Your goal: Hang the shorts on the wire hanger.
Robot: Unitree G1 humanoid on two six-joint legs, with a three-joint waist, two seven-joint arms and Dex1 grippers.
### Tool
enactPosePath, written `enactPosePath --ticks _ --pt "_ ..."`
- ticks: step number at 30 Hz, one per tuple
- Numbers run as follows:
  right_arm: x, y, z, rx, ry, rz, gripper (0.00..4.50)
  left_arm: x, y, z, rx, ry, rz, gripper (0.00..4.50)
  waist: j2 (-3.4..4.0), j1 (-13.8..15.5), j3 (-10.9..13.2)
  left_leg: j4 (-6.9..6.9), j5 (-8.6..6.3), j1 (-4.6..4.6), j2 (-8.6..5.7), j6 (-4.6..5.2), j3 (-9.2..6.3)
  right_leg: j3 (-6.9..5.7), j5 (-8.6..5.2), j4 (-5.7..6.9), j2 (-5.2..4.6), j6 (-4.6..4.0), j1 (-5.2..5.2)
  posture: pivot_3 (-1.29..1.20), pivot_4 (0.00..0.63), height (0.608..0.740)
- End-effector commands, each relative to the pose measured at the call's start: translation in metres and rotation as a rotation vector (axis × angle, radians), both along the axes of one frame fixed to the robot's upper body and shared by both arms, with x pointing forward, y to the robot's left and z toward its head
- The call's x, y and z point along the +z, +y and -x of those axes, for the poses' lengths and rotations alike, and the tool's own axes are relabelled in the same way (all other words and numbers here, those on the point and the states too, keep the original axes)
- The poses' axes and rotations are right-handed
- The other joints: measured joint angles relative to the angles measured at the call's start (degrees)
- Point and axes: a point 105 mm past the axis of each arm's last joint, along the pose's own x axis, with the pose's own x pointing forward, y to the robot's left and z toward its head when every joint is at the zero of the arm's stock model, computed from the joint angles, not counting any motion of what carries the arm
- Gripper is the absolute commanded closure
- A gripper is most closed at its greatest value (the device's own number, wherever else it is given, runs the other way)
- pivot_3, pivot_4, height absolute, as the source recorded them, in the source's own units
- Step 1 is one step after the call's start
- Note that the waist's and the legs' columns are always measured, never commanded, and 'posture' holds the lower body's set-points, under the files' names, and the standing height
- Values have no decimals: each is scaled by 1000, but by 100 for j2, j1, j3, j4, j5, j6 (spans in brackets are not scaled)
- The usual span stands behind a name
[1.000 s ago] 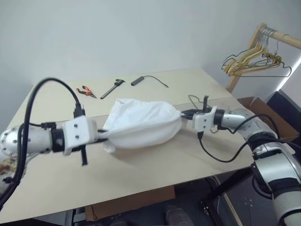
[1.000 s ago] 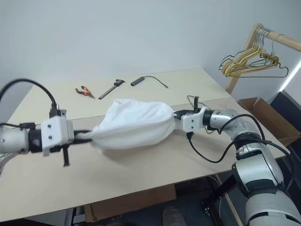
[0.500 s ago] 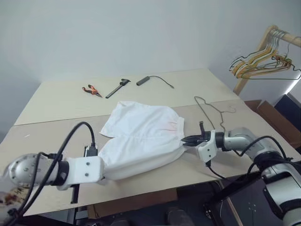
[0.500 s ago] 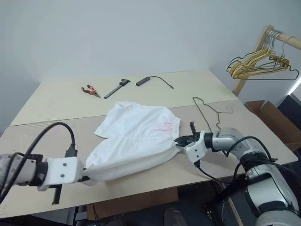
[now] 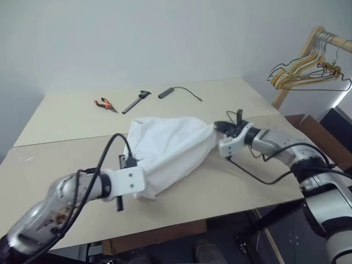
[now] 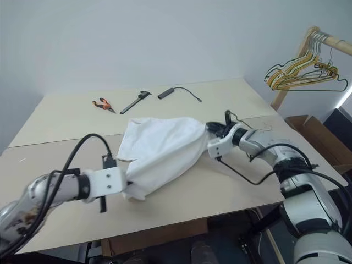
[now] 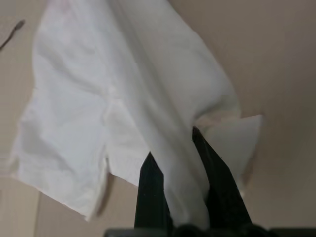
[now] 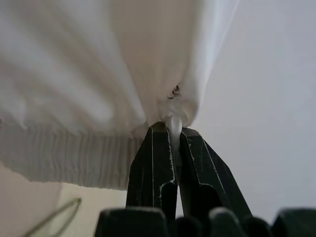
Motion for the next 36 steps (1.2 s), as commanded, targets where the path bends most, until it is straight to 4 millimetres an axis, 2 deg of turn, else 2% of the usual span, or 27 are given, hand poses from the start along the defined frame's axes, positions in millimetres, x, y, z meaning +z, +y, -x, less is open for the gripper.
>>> enactPosePath --ticks 1,6,11,17,23,26,29,32,35,36 --pt "8 -12 -2 -23 -25 9 4500 4 -3 3 -9 12 -15 4471 0 -27 0 -4 -3 -4 0 5 -1 0 0 -3 -1 0 -4 -84 20 740" --pt "-17 -22 28 58 127 23 4500 7 11 17 -54 72 -78 4471 2 -70 2 -10 -23 -29 3 37 -3 -1 -7 -20 -1 9 -24 -92 27 740" --pt "-29 -33 55 93 217 13 4500 11 26 36 -183 156 -157 4471 1 -119 7 0 -25 -54 2 42 0 2 -9 -15 -10 13 -46 -100 33 740" --pt "-44 -33 83 114 307 -8 4500 9 24 49 -255 198 -156 4471 -20 -145 45 3 -26 13 5 43 2 4 -12 -11 -3 8 15 -111 52 740" --pt "-55 -28 109 125 373 -62 4500 9 24 71 -283 269 -159 4471 -46 -124 152 5 -25 18 10 43 10 15 -21 1 0 -6 12 -86 94 740" --pt "-60 -27 119 124 408 -68 4500 7 25 79 -266 300 -148 3884 -45 -54 231 4 -25 16 10 43 12 17 -21 2 0 -2 6 -84 107 740" --pt "-66 -25 131 136 482 -71 3590 8 26 88 -289 338 -141 2947 -52 47 288 4 -25 12 11 43 12 15 -21 1 -1 -3 0 -85 110 740" --pt "-64 -22 144 164 544 -89 2605 6 29 94 -307 364 -116 1994 -46 164 312 2 -25 12 12 43 13 12 -30 1 1 -16 -3 -98 99 740" --pt "-62 -28 159 178 607 -66 1536 12 37 98 -340 387 -84 998 -41 234 314 0 -25 6 13 43 18 12 -33 2 -3 -13 -11 -92 83 740" --pt "-60 -33 168 169 648 -56 1163 17 46 99 -352 397 -88 690 -41 259 314 1 -25 5 13 43 20 12 -34 2 -3 -13 -13 -89 75 740"
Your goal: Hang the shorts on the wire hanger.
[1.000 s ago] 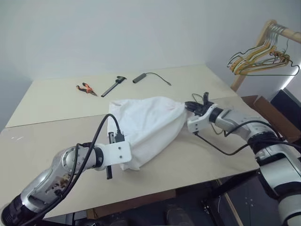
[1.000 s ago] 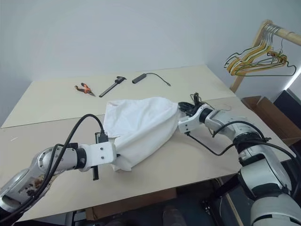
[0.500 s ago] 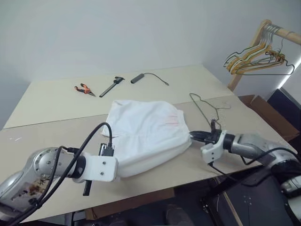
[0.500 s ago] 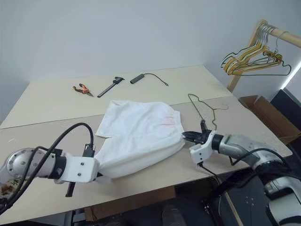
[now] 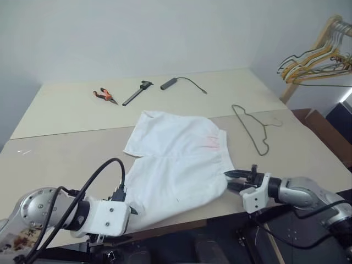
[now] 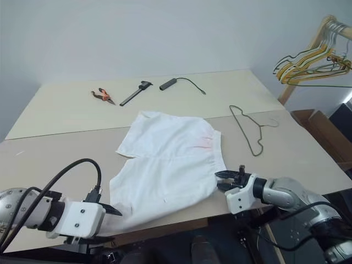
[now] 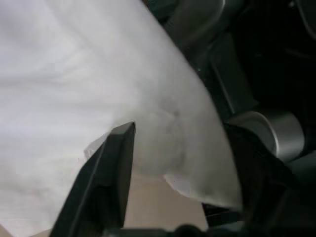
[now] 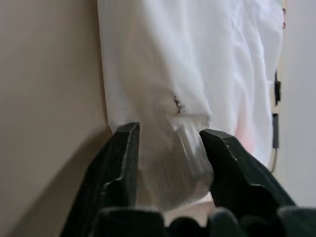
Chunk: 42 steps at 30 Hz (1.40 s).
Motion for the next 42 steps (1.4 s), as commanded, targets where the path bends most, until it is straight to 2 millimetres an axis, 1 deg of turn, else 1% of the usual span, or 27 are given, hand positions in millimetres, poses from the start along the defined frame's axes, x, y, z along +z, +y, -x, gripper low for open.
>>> enactPosePath --ticks 1,2,3,4,6,7,9,11,13,14,16,18,19,20,23,24,25,27,30,33,37,42 --pt "23 -13 19 8 57 31 861 19 20 1 -49 -2 14 416 5 88 -3 0 0 0 0 0 2 0 -3 0 0 -5 0 -88 68 740" --pt "23 -18 28 9 93 53 486 23 26 2 -55 -2 15 72 8 115 -8 1 0 -7 0 0 7 -1 -13 3 -4 -14 -11 -87 63 740" --pt "23 -23 35 -5 136 71 180 26 32 1 -48 -4 20 0 7 146 -9 0 0 -2 0 0 7 -5 -16 3 -4 -15 -5 -87 61 740" --pt "23 -27 40 -17 163 81 52 28 33 1 -45 -4 27 0 5 170 -12 3 0 -3 0 0 13 -7 -20 4 -3 -16 -8 -87 57 740" --pt "25 -36 51 -57 236 106 52 31 41 -5 -36 -34 33 0 -8 209 -26 2 0 -1 4 0 22 -6 -42 3 0 19 -7 -99 48 740" --pt "30 -36 52 -92 259 85 52 36 47 -13 -20 -61 53 0 -9 217 -31 3 0 0 5 0 27 -5 -44 3 0 22 -7 -109 43 740" --pt "39 -37 50 -160 282 30 52 43 51 -26 2 -111 111 0 -17 227 -61 7 0 3 6 -1 41 -4 -43 8 1 23 -5 -125 35 740" --pt "46 -43 44 -242 282 -20 52 50 48 -39 19 -154 162 0 -17 208 -110 12 0 5 10 -1 53 -4 -40 10 4 25 -1 -146 22 740" --pt "62 -51 24 -433 276 -171 52 65 39 -64 83 -225 291 0 -31 212 -155 11 0 3 10 -2 56 -3 -38 4 3 29 3 -163 12 740" --pt "68 -54 18 -504 283 -244 52 73 34 -73 101 -239 357 0 -43 230 -172 13 0 2 10 -2 59 -3 -35 4 2 35 4 -166 9 740" --pt "77 -61 7 -629 310 -376 52 87 23 -84 128 -238 495 0 -46 212 -212 19 0 -3 8 -3 58 -6 -11 3 1 69 5 -180 0 740" --pt "81 -69 -5 -764 323 -464 52 98 12 -95 166 -230 620 0 -57 170 -244 17 -1 -6 7 -3 55 -5 11 -5 1 45 9 -195 0 740" --pt "81 -72 -8 -804 332 -481 52 101 9 -98 180 -226 649 0 -59 104 -249 17 -2 -8 6 -4 54 -5 18 -6 0 35 7 -200 0 740" --pt "79 -78 -17 -895 350 -512 52 105 4 -102 200 -213 700 0 -60 72 -250 17 -2 -10 5 -4 50 -5 21 -9 0 34 8 -209 0 740" --pt "64 -103 -53 -1194 385 -584 52 116 -15 -111 219 -140 858 0 -62 -134 -254 22 -1 -14 4 -4 33 0 30 -10 1 37 10 -233 0 740" --pt "61 -109 -66 -1273 391 -619 52 118 -21 -112 212 -125 887 0 -59 -199 -257 28 -1 -19 2 -4 29 7 45 -20 3 40 13 -235 0 740" --pt "57 -117 -81 -1359 397 -659 52 118 -27 -112 201 -111 906 0 -57 -318 -269 31 0 -41 -5 -3 20 7 53 -31 2 45 19 -238 0 740" --pt "56 -124 -104 -1462 404 -722 52 118 -36 -112 181 -100 923 0 -47 -456 -280 31 0 -59 -10 -2 9 5 56 -42 2 49 22 -239 0 740" --pt "55 -128 -131 -1527 407 -751 52 117 -43 -110 163 -96 936 0 -16 -653 -293 31 0 -77 -14 -1 -5 -1 65 -63 5 55 -6 -232 0 740" --pt "53 -123 -151 -1524 427 -728 52 115 -45 -109 160 -102 944 0 -6 -804 -297 29 0 -103 -17 -1 -13 -1 74 -78 2 59 -34 -216 0 740" --pt "52 -114 -167 -1493 453 -726 52 112 -45 -107 171 -109 951 0 -3 -932 -299 24 -1 -112 -18 1 -18 -2 78 -87 -3 67 -37 -199 0 740" --pt "54 -97 -180 -1430 473 -716 52 111 -42 -104 195 -123 955 0 -2 -1017 -299 24 -2 -111 -20 2 -20 -1 85 -86 -7 73 -34 -164 0 740"
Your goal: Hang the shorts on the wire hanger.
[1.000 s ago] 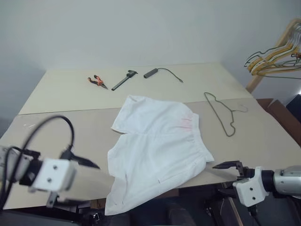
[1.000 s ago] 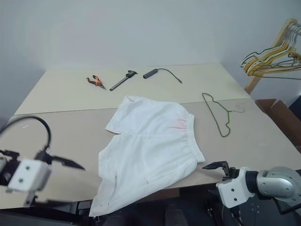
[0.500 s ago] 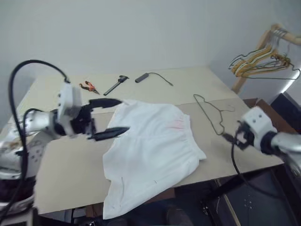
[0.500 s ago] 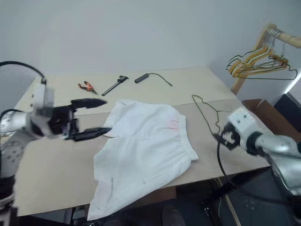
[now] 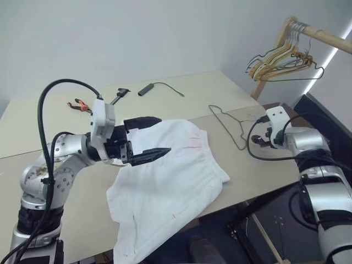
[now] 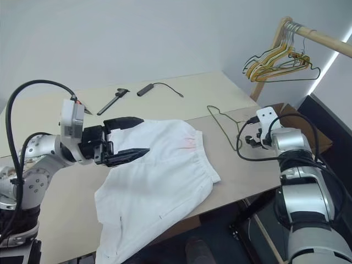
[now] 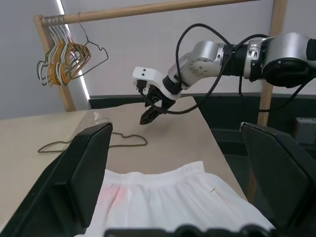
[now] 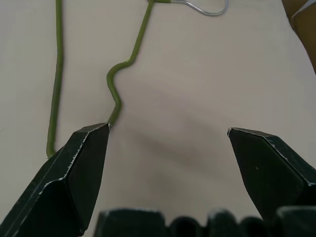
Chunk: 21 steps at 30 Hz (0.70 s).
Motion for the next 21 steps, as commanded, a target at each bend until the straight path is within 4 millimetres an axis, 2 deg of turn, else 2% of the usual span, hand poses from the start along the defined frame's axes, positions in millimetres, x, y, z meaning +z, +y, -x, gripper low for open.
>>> enactPosePath --ticks 1,10,16,19,21 --pt "19 10 -12 61 -67 13 52 11 1 6 14 -69 12 0 0 -12 0 0 0 4 0 0 0 0 2 2 0 -1 2 -157 0 740" --pt "13 36 -13 223 -70 -55 52 10 5 10 30 -70 13 0 7 -1 -3 4 2 21 1 -4 -7 -1 11 7 3 -1 22 -136 0 740" --pt "-10 40 -7 259 0 -13 52 8 2 8 24 -69 14 0 9 2 -4 4 2 20 1 -4 -8 -2 12 7 2 0 22 -137 0 740" --pt "-12 38 -10 229 -25 5 558 8 0 9 20 -71 14 0 10 0 -4 5 3 20 0 -4 -8 -2 13 8 2 -1 22 -131 0 740" --pt "-5 39 -13 219 -70 -25 1218 8 1 9 25 -72 17 0 10 3 -4 4 3 20 0 -5 -9 -2 13 8 1 -1 22 -128 0 740"
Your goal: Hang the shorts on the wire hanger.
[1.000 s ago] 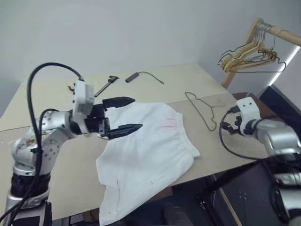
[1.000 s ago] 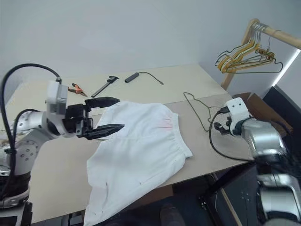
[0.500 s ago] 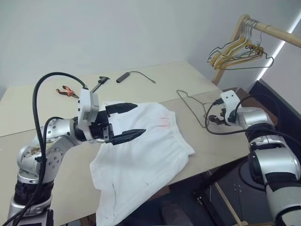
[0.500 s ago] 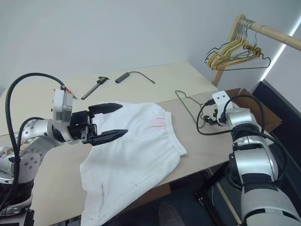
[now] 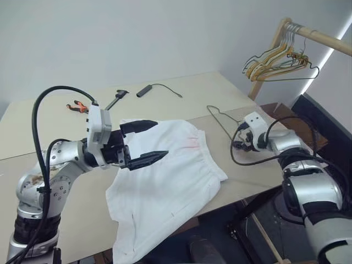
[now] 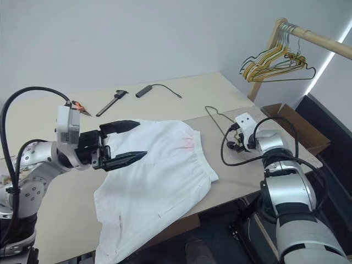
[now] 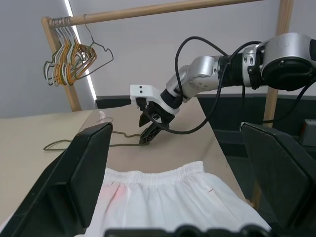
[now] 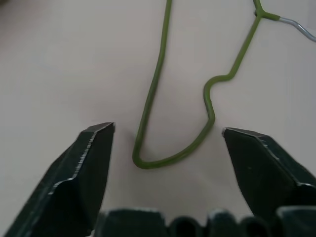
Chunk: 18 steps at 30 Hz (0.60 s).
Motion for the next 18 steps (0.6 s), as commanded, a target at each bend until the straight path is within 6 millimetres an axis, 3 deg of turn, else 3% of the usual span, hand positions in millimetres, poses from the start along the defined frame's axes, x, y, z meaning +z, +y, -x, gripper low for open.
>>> enactPosePath --ticks 1,9,18 --pt "22 -1 -10 -8 -111 -31 1521 8 -3 4 -5 -52 2 0 0 5 0 0 0 0 0 0 0 0 0 0 0 0 0 -125 0 740" --pt "26 4 -10 37 -134 -48 4394 8 2 8 31 -42 9 0 2 29 -1 0 0 1 2 0 -1 0 0 0 0 0 0 -108 0 740" --pt "2 -5 -7 -109 -43 38 4458 6 13 18 97 -21 -20 0 14 215 8 -1 0 -1 2 0 0 1 1 1 2 -2 -4 -49 29 740"
